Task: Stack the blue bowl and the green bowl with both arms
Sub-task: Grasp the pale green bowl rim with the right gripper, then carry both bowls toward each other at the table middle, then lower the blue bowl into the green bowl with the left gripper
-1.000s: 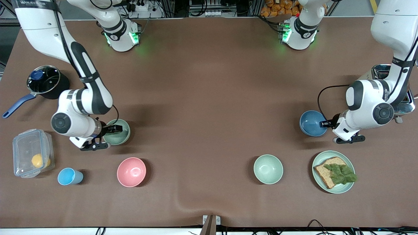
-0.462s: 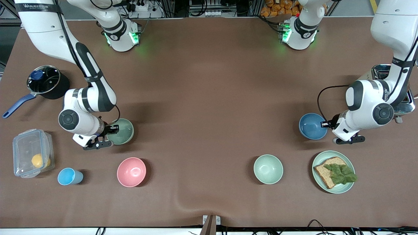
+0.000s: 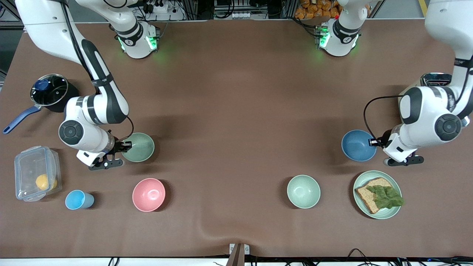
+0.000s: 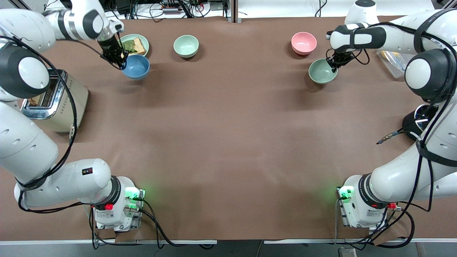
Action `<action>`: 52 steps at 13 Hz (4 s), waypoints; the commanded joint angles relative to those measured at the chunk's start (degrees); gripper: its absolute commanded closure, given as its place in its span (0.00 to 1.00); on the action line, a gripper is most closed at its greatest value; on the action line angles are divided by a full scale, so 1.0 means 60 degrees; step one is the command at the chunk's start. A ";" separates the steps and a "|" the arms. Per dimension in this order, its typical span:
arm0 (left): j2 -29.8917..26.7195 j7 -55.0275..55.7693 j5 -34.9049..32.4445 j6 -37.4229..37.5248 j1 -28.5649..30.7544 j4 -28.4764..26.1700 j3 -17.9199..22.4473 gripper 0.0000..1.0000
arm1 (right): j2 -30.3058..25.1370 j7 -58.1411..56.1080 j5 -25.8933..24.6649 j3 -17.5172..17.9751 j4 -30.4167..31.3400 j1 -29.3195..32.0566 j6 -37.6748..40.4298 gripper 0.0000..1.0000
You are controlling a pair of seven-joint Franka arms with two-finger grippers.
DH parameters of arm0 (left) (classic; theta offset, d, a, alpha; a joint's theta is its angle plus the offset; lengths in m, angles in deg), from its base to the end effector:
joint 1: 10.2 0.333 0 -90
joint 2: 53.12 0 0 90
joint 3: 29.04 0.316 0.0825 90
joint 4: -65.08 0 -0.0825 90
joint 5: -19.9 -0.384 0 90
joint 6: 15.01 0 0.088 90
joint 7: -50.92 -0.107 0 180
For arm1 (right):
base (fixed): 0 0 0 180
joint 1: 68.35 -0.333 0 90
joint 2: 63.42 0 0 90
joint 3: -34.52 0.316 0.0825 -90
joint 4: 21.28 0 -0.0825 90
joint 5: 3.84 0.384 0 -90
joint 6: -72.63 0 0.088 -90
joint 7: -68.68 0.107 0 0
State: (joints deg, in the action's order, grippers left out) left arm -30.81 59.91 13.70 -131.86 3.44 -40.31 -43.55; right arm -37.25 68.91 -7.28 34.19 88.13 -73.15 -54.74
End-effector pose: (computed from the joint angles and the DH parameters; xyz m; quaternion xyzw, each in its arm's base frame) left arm 0.6173 0.0057 0.3096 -0.9951 -0.0468 0.0872 0.0052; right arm 0.6112 0.0460 0.2453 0.9955 0.0569 -0.0705 0.0267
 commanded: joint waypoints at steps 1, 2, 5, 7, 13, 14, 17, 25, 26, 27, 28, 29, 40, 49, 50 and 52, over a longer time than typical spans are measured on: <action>-0.0042 0.0653 -0.0051 0.1335 0.0012 0.0996 -0.0555 1.00 | -0.0229 0.1684 0.0177 0.0083 -0.0407 -0.0472 0.0544 1.00; -0.0042 0.0698 -0.0051 0.1528 0.0026 0.1187 -0.0629 1.00 | -0.0244 0.2416 0.0541 0.0171 -0.0582 -0.0677 0.0515 1.00; -0.0057 0.0757 0.0679 0.1719 0.0012 0.1525 -0.0747 1.00 | -0.0142 0.4583 0.1523 0.0259 -0.1328 -0.1628 0.0383 1.00; -0.0115 0.0786 0.0784 0.1881 -0.0003 0.1686 -0.0864 1.00 | -0.0025 0.5975 0.2182 0.0259 -0.1637 -0.2403 -0.0258 1.00; -0.0014 0.1299 0.1353 0.2216 -0.0062 0.2461 -0.1143 1.00 | 0.1378 1.0631 0.2317 0.0259 -0.2601 -0.4324 -0.2531 1.00; 0.0045 0.1328 0.1558 0.2363 -0.0076 0.2695 -0.1157 1.00 | 0.1846 1.1540 0.2317 0.0259 -0.3069 -0.4616 -0.2547 1.00; 0.0046 0.1605 0.1619 0.2394 -0.0193 0.2771 -0.1158 1.00 | 0.2742 1.3492 0.2477 0.0274 -0.3703 -0.5278 -0.2940 1.00; 0.0324 0.3744 0.1604 0.2336 -0.1393 0.2786 -0.1158 1.00 | 0.2701 1.5753 0.3006 0.0259 -0.3674 -0.6129 -0.2741 0.00; 0.0353 0.4007 0.1604 0.2292 -0.1525 0.2786 -0.1158 1.00 | 0.2570 1.5753 0.3035 0.0187 -0.3689 -0.6056 -0.2375 0.00; 0.0353 0.4227 0.1619 0.2277 -0.1657 0.2786 -0.1158 1.00 | 0.2409 1.5753 0.3064 0.0027 -0.3704 -0.5866 -0.1922 0.00; 0.0353 0.4447 0.1633 0.2248 -0.1774 0.2786 -0.1158 1.00 | 0.2407 1.5797 0.3079 -0.0018 -0.3791 -0.5676 -0.1685 0.00; 0.0353 0.4724 0.1633 0.2117 -0.1950 0.2786 -0.1158 1.00 | 0.2407 1.6044 0.3064 -0.0033 -0.3879 -0.5370 -0.1625 0.00; 0.1729 0.7888 0.1634 -0.0430 -0.3824 0.2800 -0.1143 1.00 | 0.4326 1.7731 0.3079 -0.0004 -0.5183 -0.5102 -0.3132 0.00; 0.2593 0.9019 0.1531 -0.1590 -0.4821 0.2771 -0.1055 1.00 | 0.4561 1.7731 0.3079 0.0010 -0.5183 -0.5396 -0.3411 0.00; 0.2638 0.9019 0.1473 -0.1634 -0.4895 0.2771 -0.1026 1.00 | 0.4561 1.7731 0.3093 0.0010 -0.5183 -0.5396 -0.3411 0.00; 0.2638 0.9077 0.1312 -0.1824 -0.4925 0.2625 -0.1026 1.00 | 0.4561 1.7745 0.3094 0.0010 -0.5183 -0.5396 -0.3411 0.00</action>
State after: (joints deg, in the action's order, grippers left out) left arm -15.31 113.00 22.31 -141.81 -25.16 -24.83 -50.34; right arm -11.04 174.11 10.55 34.22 58.79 -105.39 -74.75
